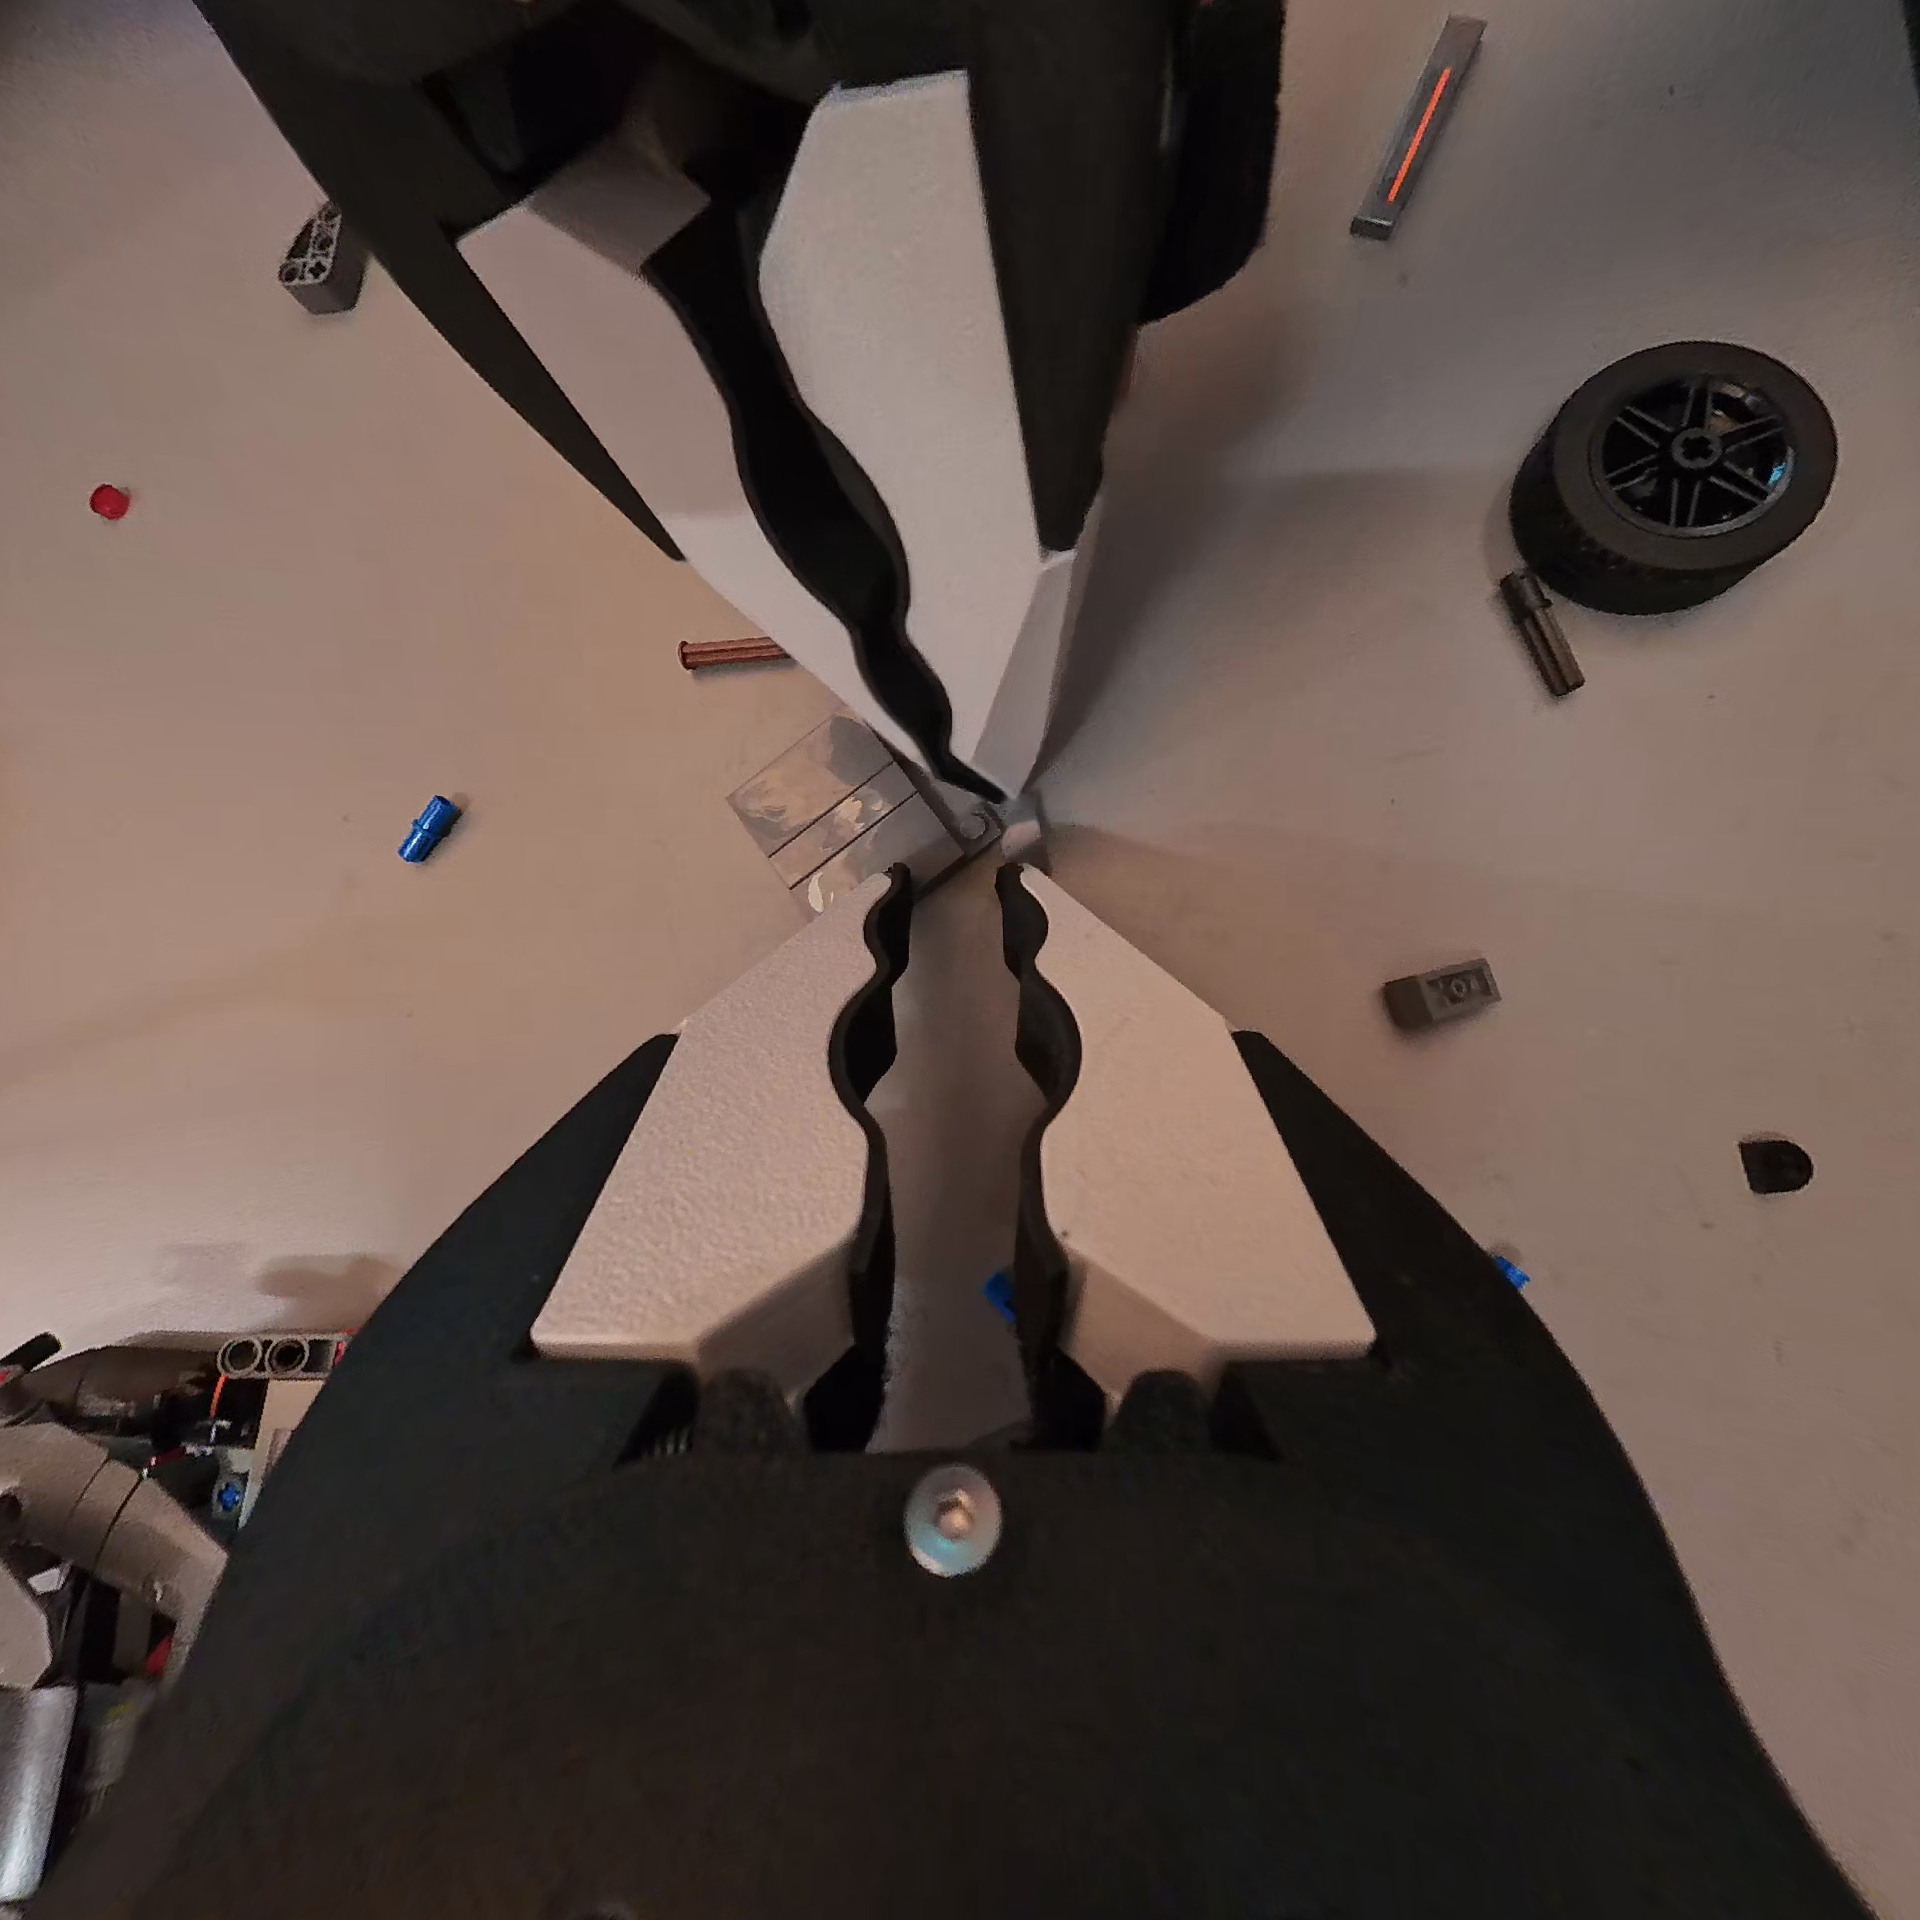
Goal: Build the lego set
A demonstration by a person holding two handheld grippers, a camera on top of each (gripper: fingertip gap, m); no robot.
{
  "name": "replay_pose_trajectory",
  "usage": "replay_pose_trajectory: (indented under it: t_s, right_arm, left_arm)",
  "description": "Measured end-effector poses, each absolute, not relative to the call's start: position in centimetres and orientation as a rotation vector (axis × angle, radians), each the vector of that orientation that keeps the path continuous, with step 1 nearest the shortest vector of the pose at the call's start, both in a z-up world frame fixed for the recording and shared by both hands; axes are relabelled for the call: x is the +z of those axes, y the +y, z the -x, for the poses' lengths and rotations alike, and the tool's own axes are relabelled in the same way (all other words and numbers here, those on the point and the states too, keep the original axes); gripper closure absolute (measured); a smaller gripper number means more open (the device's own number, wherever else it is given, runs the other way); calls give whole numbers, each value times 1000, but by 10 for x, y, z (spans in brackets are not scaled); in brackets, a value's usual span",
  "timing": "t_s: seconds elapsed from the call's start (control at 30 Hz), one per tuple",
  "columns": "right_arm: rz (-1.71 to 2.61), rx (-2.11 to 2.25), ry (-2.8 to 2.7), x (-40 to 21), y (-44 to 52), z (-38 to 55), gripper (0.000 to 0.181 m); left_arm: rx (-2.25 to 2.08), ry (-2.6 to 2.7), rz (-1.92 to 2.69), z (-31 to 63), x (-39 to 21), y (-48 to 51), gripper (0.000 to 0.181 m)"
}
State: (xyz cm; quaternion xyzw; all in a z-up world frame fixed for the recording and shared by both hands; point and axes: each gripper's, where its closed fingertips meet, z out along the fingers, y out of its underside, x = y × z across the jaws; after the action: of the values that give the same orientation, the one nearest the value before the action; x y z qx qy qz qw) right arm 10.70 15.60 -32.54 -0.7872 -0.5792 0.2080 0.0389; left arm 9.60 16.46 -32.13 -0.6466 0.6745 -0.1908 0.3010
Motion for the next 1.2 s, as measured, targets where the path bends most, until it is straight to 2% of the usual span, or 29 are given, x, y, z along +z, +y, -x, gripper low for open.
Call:
replay_pose_trajectory:
  t_s: [0.2,0.3,1.2]
  right_arm:
    - [2408,701,-1753,-320,155,-106,181]
    - [2433,681,-1769,-324,153,-107,171]
    - [2487,722,-1745,-322,148,-109,181]
  left_arm:
    - [-502,1802,1707,-96,-322,163,163]
    - [-496,1801,1709,-96,-322,163,163]
    - [-496,1794,1675,-101,-322,160,161]
